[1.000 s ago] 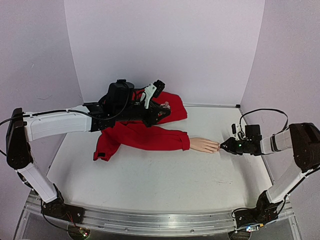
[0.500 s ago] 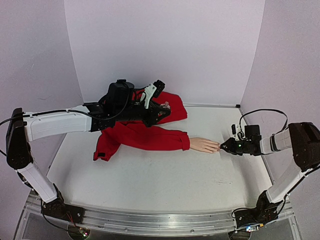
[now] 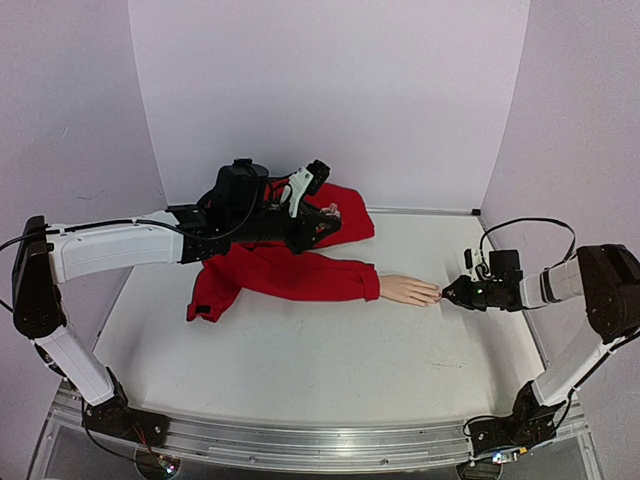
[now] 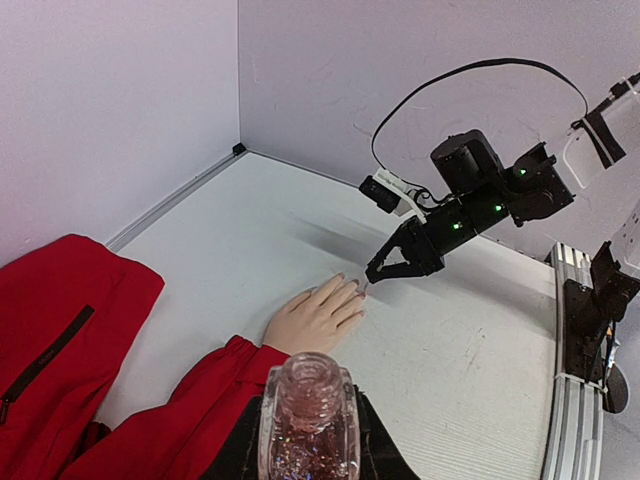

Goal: Paint the nails

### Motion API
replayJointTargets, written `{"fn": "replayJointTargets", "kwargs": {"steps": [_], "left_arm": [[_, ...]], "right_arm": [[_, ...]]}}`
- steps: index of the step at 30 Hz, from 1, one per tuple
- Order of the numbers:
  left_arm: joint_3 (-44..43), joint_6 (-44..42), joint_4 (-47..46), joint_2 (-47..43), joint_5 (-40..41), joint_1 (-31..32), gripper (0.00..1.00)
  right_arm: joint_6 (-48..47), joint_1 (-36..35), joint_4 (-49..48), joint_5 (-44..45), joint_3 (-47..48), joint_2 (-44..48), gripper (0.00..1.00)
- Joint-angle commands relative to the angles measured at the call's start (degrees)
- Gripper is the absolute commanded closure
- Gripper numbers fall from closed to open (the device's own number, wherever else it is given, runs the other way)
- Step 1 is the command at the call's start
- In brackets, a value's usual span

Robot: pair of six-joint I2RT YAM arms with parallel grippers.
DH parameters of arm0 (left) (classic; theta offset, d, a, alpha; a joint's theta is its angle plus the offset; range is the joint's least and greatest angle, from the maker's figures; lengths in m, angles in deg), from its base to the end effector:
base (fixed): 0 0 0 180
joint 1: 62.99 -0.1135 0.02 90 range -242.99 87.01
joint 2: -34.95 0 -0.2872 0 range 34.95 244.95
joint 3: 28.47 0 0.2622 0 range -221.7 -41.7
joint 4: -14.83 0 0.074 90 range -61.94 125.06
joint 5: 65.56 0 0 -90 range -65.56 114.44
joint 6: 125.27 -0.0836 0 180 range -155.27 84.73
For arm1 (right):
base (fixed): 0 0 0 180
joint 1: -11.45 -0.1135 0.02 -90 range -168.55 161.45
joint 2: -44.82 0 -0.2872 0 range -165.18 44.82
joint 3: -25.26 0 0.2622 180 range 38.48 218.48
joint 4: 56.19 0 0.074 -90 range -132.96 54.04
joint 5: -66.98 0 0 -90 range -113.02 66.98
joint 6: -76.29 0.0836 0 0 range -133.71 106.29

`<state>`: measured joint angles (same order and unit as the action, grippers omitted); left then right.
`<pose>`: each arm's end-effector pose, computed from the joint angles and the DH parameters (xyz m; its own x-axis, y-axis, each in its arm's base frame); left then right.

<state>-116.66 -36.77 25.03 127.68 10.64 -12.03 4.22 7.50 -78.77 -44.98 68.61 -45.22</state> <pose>0.2649 -0.3583 0.3401 -0.1367 0.2089 -0.9683 0.9035 0.4272 -0.0354 0.3354 0.0545 0.1480 -0.5122 0.2508 -0.8214 -0.2593 0.8666 0.4263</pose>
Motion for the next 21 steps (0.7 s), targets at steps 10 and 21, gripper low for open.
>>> {"fn": "replayJointTargets", "kwargs": {"steps": [10,21], "left_arm": [[-2.91,-0.67,-3.09,-1.28,-0.95,0.1,1.0],[-2.83,-0.72,-3.08,-1.41,-1.0,0.13,1.0]], "right_arm": [[0.17,-0.36,1.07,0.75,2.17,-0.27,1.0],[0.4,-0.36,1.8,1.3,2.61,-0.71,1.0]]}}
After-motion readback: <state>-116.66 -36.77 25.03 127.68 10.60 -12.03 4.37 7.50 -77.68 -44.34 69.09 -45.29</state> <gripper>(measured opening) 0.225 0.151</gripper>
